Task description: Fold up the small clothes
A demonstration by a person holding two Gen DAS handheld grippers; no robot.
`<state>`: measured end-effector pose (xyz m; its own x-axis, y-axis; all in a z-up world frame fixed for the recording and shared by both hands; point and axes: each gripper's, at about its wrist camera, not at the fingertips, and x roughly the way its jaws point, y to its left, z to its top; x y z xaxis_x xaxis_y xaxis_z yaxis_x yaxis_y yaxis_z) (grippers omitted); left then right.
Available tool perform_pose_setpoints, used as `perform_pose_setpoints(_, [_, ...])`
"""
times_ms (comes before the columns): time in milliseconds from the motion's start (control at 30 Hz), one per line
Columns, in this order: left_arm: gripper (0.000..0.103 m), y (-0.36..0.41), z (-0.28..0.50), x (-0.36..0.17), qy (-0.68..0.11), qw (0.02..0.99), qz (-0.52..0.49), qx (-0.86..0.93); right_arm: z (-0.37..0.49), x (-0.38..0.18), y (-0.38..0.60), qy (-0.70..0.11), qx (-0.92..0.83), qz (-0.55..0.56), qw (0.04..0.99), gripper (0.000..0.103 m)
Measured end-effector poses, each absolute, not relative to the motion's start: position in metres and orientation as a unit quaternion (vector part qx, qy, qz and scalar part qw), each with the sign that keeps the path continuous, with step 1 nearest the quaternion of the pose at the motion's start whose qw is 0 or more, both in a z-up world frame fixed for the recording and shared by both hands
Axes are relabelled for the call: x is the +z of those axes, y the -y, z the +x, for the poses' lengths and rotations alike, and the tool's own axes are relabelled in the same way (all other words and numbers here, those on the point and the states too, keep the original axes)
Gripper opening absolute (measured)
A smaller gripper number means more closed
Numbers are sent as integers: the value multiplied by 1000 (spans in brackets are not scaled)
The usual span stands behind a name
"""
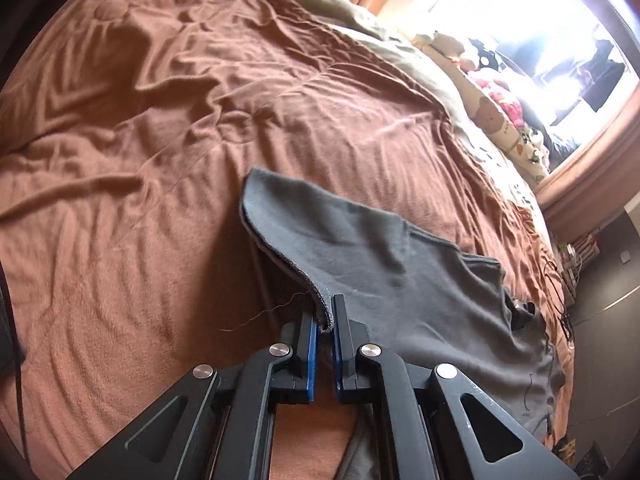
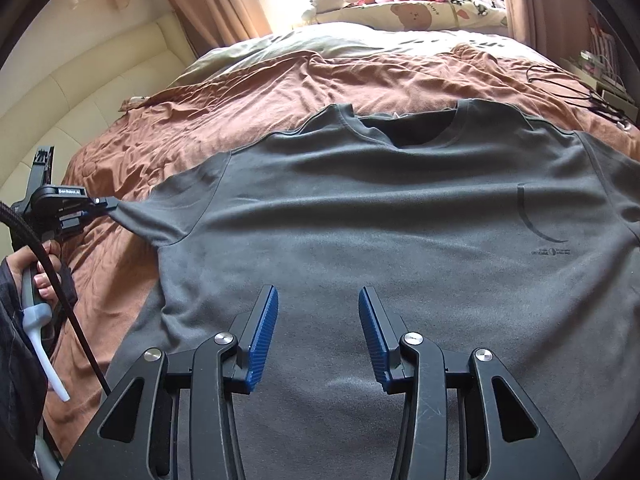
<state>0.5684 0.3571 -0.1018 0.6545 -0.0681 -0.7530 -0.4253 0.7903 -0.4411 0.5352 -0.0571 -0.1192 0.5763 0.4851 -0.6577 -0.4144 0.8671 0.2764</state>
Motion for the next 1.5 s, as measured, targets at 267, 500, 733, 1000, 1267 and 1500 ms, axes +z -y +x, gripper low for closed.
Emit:
perform_pose_setpoints(267, [6,-299,608,-79,-412,872,-264,29,541,-118,69,-386,251,75,884,40])
perform_pose_setpoints(500, [6,-248,618,-84,-432,866,-248,-34,544,-121,79,-392,246,88,882,42])
perform_pose_setpoints(733, [8,-206,623,-95,-461,850,-238,-92,548,-123,85,-398,228,110,882,75])
perform_pose_setpoints(1000, [80,-223,621,-97,-470,854,-219,-42,552,-123,82,-402,244,117,875,79])
perform_pose_setpoints(1267, [77,-272,626,-135,-485,839,-242,41,565,-126,75,-402,257,116,871,78])
perform_pose_setpoints(1500, [70,-295,639,-168,-503,828,-237,79,593,-134,45,-420,287,97,855,58])
